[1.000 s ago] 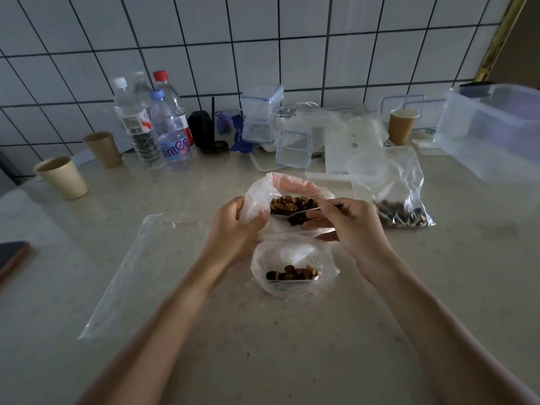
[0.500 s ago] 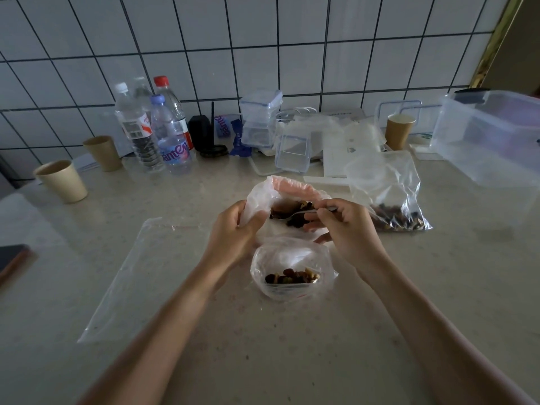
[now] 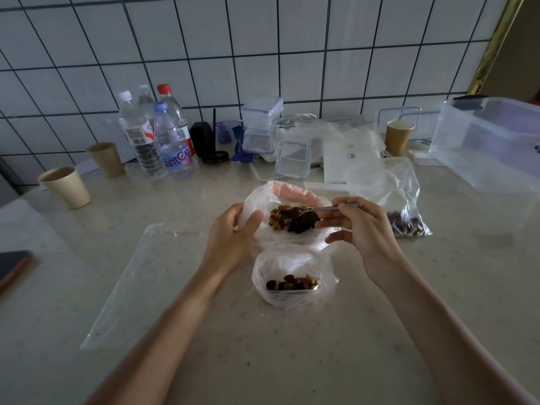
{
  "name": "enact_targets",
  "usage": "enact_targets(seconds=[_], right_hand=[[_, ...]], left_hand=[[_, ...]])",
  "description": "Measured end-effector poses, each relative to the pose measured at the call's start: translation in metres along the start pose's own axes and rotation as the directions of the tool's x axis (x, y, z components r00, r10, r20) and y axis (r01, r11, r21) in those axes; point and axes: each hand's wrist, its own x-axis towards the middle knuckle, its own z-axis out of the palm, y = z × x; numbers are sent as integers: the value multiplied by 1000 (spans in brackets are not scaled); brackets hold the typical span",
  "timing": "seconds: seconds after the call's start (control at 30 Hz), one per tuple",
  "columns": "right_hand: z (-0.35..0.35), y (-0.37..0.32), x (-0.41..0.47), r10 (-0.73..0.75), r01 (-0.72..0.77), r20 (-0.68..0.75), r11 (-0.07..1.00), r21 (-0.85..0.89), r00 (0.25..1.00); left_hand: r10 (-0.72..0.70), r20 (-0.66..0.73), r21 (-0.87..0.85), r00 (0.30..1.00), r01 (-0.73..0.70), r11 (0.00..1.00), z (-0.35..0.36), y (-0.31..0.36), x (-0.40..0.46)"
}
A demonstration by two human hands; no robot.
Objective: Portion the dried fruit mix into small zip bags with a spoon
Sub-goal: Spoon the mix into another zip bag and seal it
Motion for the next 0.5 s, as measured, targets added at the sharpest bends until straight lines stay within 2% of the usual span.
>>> enact_targets(seconds=[0.2, 0.4, 0.5], right_hand=[[-7, -12, 0, -43, 44, -24, 996, 72, 999], [-13, -24, -1, -119, 119, -13, 984, 131, 993], [-16, -28, -3, -131, 126, 26, 983, 136, 991]], left_hand=[[48, -69, 338, 996, -22, 941, -8, -3, 3], [246, -135, 459, 960, -159, 874, -17, 16, -11], [199, -50, 375, 979, -166, 912, -22, 24, -26]])
